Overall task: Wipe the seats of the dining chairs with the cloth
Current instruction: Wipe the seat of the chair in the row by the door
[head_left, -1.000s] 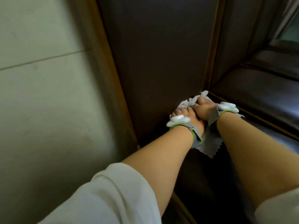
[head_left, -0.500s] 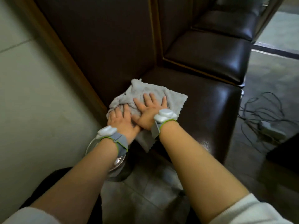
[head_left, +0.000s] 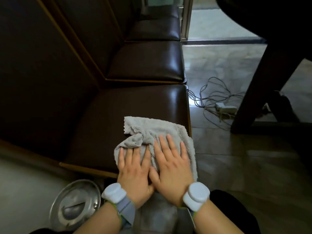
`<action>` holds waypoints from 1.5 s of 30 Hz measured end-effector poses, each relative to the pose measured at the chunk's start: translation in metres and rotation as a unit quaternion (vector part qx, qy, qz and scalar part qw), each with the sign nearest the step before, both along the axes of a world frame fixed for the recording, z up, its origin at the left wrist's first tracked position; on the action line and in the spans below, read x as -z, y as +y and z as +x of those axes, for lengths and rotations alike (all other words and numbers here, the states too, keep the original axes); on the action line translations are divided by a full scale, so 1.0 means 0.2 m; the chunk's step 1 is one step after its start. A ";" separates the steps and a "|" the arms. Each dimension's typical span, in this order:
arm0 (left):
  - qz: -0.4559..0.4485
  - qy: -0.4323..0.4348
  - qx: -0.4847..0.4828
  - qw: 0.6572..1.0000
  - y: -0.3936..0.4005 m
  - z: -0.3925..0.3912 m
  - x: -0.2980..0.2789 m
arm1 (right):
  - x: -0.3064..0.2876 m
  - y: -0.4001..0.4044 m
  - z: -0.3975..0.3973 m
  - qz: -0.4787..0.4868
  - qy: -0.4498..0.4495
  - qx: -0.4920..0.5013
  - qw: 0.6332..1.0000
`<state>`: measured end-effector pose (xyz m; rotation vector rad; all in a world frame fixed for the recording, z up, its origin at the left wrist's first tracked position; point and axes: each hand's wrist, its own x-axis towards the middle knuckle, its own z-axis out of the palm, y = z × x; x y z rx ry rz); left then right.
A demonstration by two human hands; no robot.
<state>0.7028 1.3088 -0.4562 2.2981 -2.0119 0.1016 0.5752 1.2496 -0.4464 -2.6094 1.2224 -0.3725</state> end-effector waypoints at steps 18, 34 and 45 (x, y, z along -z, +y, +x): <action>0.091 0.008 -0.020 0.996 -1.32 0.37 -0.14 | -0.05 -1.37 0.32 0.114 0.073 0.099 0.986; 0.241 0.074 -0.070 0.965 -0.47 -0.02 -0.32 | -0.18 -0.31 0.05 0.198 -0.012 0.090 0.976; 0.422 0.260 -0.158 0.854 -0.16 -0.24 -1.44 | -1.18 -0.03 -0.31 0.468 0.084 0.115 0.872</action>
